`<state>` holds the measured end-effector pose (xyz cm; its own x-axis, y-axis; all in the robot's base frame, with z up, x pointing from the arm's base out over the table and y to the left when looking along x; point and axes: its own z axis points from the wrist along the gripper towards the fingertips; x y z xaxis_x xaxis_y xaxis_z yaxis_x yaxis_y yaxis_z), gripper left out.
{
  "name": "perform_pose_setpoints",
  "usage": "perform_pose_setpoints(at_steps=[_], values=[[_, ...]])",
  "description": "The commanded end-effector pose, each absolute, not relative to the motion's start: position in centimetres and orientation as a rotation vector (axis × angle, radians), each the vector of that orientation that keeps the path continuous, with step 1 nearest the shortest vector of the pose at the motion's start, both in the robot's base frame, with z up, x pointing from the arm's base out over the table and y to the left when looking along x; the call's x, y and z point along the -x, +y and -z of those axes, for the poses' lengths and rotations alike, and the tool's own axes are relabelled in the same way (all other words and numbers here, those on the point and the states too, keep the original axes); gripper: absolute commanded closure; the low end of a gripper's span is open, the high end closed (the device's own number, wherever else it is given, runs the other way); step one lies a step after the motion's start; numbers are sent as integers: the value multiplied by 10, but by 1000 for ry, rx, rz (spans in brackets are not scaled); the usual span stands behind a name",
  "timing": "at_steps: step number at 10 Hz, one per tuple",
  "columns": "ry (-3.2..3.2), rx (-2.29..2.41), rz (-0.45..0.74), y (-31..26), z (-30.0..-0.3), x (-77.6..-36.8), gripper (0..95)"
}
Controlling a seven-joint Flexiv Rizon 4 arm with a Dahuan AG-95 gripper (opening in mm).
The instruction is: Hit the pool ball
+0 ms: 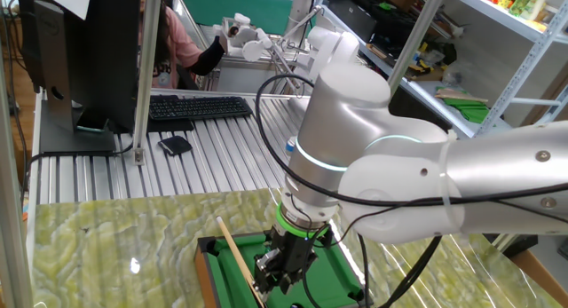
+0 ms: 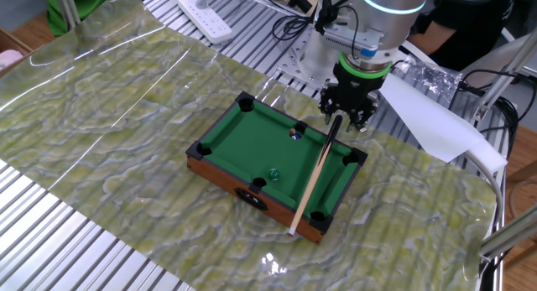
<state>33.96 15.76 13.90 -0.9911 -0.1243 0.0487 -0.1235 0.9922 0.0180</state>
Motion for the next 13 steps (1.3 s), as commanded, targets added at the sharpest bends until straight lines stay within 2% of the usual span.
perform_pose_setpoints(at_steps=[1,13], values=[[-3087,-182,22,158,-136,-341,570],[-3096,-264,29,159,-132,-342,570]])
